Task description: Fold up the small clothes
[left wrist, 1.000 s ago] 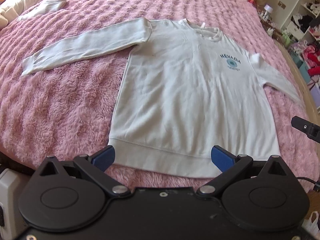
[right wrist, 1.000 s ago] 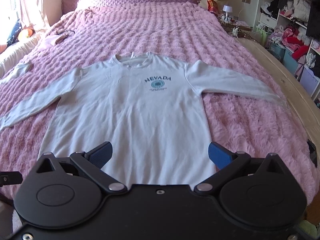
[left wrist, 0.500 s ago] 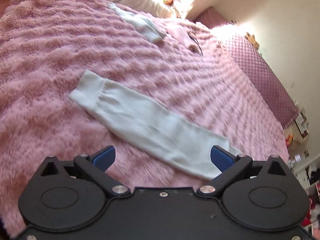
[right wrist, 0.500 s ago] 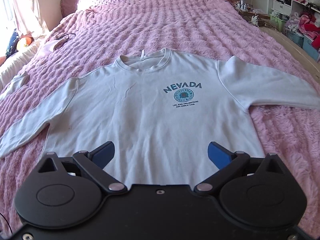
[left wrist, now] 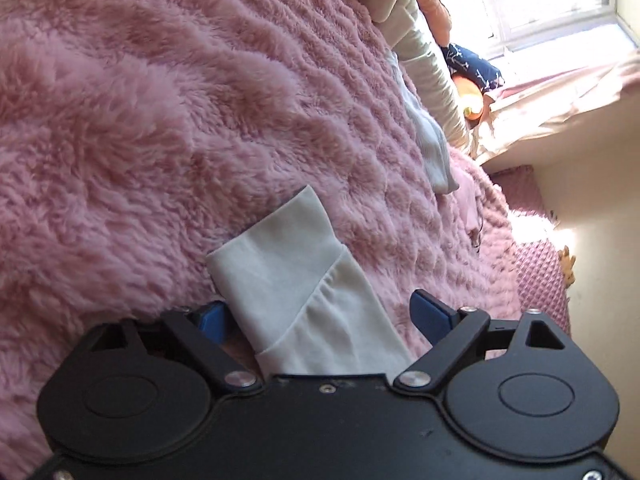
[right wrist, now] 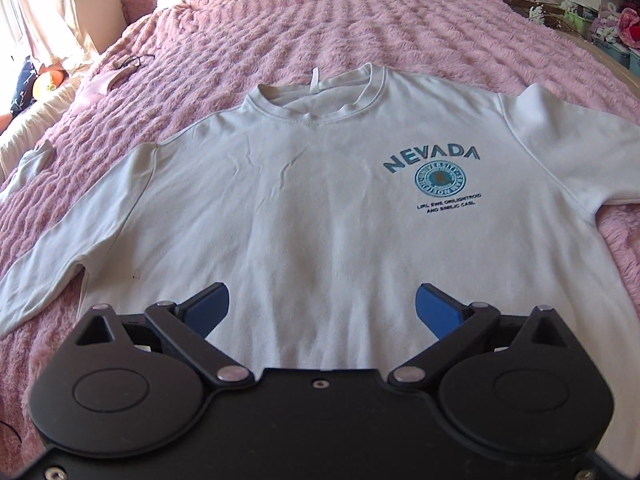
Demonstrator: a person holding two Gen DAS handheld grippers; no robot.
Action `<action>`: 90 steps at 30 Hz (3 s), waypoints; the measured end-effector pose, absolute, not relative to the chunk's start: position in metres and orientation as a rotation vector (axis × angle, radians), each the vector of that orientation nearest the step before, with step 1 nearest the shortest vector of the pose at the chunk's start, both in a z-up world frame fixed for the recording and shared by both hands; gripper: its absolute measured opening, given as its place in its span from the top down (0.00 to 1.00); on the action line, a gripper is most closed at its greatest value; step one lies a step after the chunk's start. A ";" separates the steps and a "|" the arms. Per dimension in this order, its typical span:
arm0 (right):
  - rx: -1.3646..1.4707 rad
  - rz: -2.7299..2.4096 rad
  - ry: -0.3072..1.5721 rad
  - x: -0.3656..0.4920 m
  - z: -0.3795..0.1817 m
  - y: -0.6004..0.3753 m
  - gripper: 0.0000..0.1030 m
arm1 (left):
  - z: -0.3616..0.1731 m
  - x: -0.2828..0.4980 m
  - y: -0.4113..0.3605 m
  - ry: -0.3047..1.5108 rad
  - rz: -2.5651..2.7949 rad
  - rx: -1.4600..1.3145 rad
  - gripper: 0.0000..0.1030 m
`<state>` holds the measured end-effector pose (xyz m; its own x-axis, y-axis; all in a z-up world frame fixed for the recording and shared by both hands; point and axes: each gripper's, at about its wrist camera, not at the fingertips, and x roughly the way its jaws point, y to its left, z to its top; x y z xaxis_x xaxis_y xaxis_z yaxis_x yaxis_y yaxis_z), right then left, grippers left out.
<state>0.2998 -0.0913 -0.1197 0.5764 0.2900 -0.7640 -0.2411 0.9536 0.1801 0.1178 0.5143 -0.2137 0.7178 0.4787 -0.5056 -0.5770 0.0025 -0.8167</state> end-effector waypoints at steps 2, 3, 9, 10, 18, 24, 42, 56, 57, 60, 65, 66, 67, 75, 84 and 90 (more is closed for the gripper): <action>0.044 0.318 0.921 0.299 -0.124 -0.091 0.01 | -0.216 0.114 0.512 0.084 0.820 -1.348 0.71; 0.040 0.320 0.917 0.299 -0.124 -0.092 0.01 | -0.219 0.115 0.514 0.095 0.807 -1.370 0.82; 0.042 0.299 0.886 0.299 -0.120 -0.109 0.01 | -0.194 0.126 0.499 0.002 0.662 -1.433 0.94; 0.051 0.294 0.883 0.300 -0.119 -0.113 0.01 | -0.182 0.132 0.493 -0.002 0.614 -1.424 0.95; 0.085 0.209 0.837 0.297 -0.105 -0.166 0.01 | -0.093 0.242 0.382 0.061 0.060 -1.355 0.95; 0.141 0.106 0.799 0.304 -0.093 -0.217 0.01 | -0.101 0.347 0.228 0.255 -0.323 -1.382 0.95; 0.425 0.115 0.901 0.338 -0.158 -0.252 0.12 | -0.179 0.363 0.272 0.582 -0.037 -1.013 0.24; 0.352 0.088 0.707 0.363 -0.110 -0.260 1.00 | -0.207 0.335 0.288 0.619 0.010 -1.082 0.20; 0.336 0.067 0.726 0.364 -0.115 -0.264 1.00 | -0.210 0.335 0.286 0.629 0.019 -1.084 0.20; 0.329 0.060 0.844 0.368 -0.141 -0.277 0.97 | -0.218 0.334 0.284 0.630 0.021 -1.144 0.20; 0.472 0.225 0.847 0.381 -0.153 -0.280 0.69 | -0.222 0.330 0.285 0.615 0.032 -1.174 0.20; 0.482 0.230 0.846 0.387 -0.155 -0.276 0.61 | -0.222 0.330 0.285 0.619 0.032 -1.173 0.20; 0.489 0.234 0.842 0.392 -0.157 -0.273 0.54 | -0.223 0.332 0.286 0.625 0.033 -1.170 0.20; 0.537 0.246 0.905 0.426 -0.172 -0.252 0.92 | -0.218 0.330 0.282 0.637 0.036 -1.160 0.20; 0.510 0.184 0.685 0.401 -0.113 -0.285 0.98 | -0.220 0.331 0.285 0.628 0.050 -1.167 0.19; 0.453 0.134 0.792 0.412 -0.144 -0.305 0.98 | -0.225 0.329 0.285 0.628 0.053 -1.170 0.19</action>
